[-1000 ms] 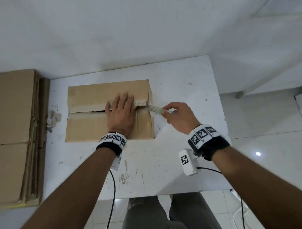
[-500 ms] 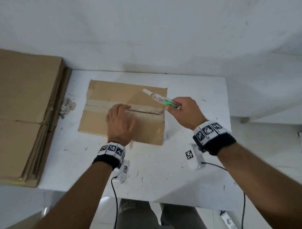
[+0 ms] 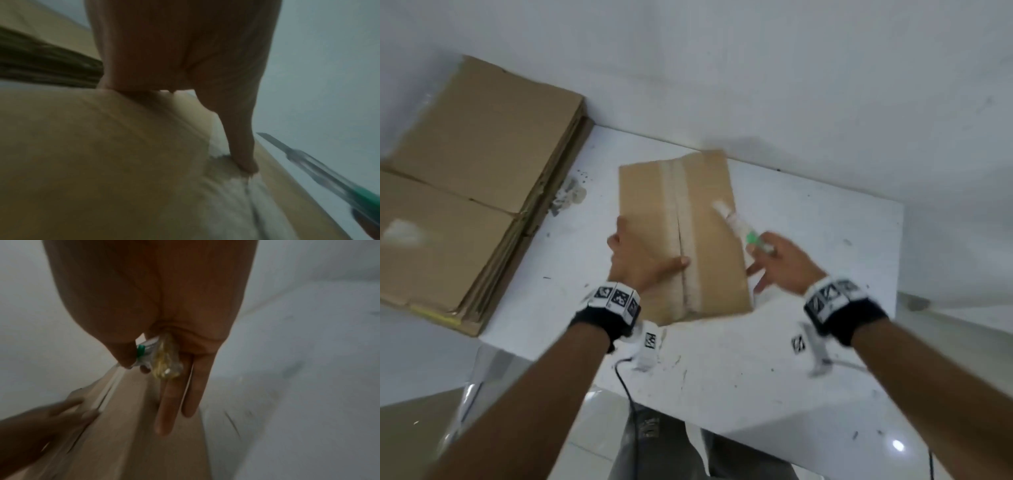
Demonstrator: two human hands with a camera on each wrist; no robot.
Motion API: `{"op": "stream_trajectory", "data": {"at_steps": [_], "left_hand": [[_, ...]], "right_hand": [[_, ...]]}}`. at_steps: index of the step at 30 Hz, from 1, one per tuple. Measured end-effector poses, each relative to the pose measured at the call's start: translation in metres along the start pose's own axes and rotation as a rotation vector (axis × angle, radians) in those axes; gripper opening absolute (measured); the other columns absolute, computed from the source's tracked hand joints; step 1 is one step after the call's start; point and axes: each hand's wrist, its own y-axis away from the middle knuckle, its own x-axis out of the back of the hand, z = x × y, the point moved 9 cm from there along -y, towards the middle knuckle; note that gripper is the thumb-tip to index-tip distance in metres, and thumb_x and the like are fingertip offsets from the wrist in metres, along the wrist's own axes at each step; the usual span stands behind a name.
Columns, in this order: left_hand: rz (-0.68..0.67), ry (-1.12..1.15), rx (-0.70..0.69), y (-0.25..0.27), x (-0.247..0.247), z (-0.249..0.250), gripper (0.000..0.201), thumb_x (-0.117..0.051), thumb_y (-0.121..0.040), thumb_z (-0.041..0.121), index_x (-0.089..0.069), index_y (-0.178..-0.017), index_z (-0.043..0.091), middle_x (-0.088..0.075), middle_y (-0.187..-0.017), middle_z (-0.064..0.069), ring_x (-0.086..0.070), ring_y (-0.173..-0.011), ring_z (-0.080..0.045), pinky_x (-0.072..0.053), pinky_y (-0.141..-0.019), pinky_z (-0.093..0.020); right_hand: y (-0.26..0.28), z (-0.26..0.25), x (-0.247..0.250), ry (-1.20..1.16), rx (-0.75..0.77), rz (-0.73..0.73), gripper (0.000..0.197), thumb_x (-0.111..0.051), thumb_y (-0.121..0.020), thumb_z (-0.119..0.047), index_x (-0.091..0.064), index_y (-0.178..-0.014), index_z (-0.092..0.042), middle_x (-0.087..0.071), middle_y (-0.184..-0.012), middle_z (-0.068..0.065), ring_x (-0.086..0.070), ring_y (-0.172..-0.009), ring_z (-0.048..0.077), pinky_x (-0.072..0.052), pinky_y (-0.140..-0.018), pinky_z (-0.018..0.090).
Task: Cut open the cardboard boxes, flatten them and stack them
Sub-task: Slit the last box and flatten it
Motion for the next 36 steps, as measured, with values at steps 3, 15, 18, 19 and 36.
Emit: {"op": "stream_trajectory", "data": {"at_steps": [3, 15, 18, 19, 36], "left_hand": [[-0.156, -0.442, -0.175, -0.016, -0.014, 0.035, 0.158, -0.095, -0.047, 0.065, 0.007, -0.160, 0.023, -0.016, -0.162, -0.013, -0.029, -0.146, -0.040, -0.033, -0.113, -0.066], [-0.164, -0.714, -0.257, -0.010, -0.035, 0.050, 0.138, -0.081, -0.069, 0.060, 0.012, -0.160, 0.014, -0.001, -0.167, -0.018, -0.022, -0.147, -0.042, -0.032, -0.112, -0.063], [-0.147, -0.679, -0.326, -0.006, -0.033, 0.049, 0.127, -0.077, -0.070, 0.058, 0.002, -0.160, 0.017, -0.007, -0.165, -0.016, -0.024, -0.145, -0.041, -0.033, -0.110, -0.061], [-0.144, -0.668, -0.341, -0.006, -0.032, 0.047, 0.125, -0.077, -0.069, 0.058, 0.000, -0.159, 0.017, -0.008, -0.165, -0.015, -0.025, -0.145, -0.040, -0.034, -0.109, -0.061], [-0.274, -0.674, -0.496, -0.008, -0.015, 0.025, 0.111, -0.070, -0.083, 0.024, 0.006, -0.163, 0.026, 0.013, -0.171, -0.006, 0.013, -0.157, -0.028, 0.006, -0.122, -0.066]], "right_hand": [[0.051, 0.030, -0.040, -0.190, -0.051, -0.201, 0.009, -0.058, -0.103, -0.025, -0.060, -0.106, -0.017, -0.074, -0.099, 0.012, -0.069, -0.064, 0.031, -0.059, -0.065, 0.043], [0.000, -0.084, 0.029, 0.955, 0.435, 0.098, 0.039, -0.050, -0.092, -0.057, -0.072, -0.112, -0.032, -0.073, -0.104, -0.007, -0.064, -0.097, 0.020, -0.041, -0.083, 0.034], [-0.011, -0.095, 0.008, 1.064, 0.498, 0.063, 0.032, -0.050, -0.094, -0.052, -0.072, -0.108, -0.032, -0.069, -0.092, -0.006, -0.062, -0.090, 0.020, -0.035, -0.077, 0.033], [-0.014, -0.097, 0.004, 1.082, 0.507, 0.066, 0.033, -0.049, -0.095, -0.052, -0.071, -0.108, -0.031, -0.069, -0.091, -0.005, -0.062, -0.090, 0.021, -0.033, -0.076, 0.033], [-0.015, -0.012, 0.099, 0.385, 0.063, 0.346, 0.047, -0.040, -0.104, -0.051, -0.061, -0.088, -0.012, -0.067, -0.079, 0.008, -0.067, -0.079, 0.033, -0.050, -0.069, 0.037]]}}
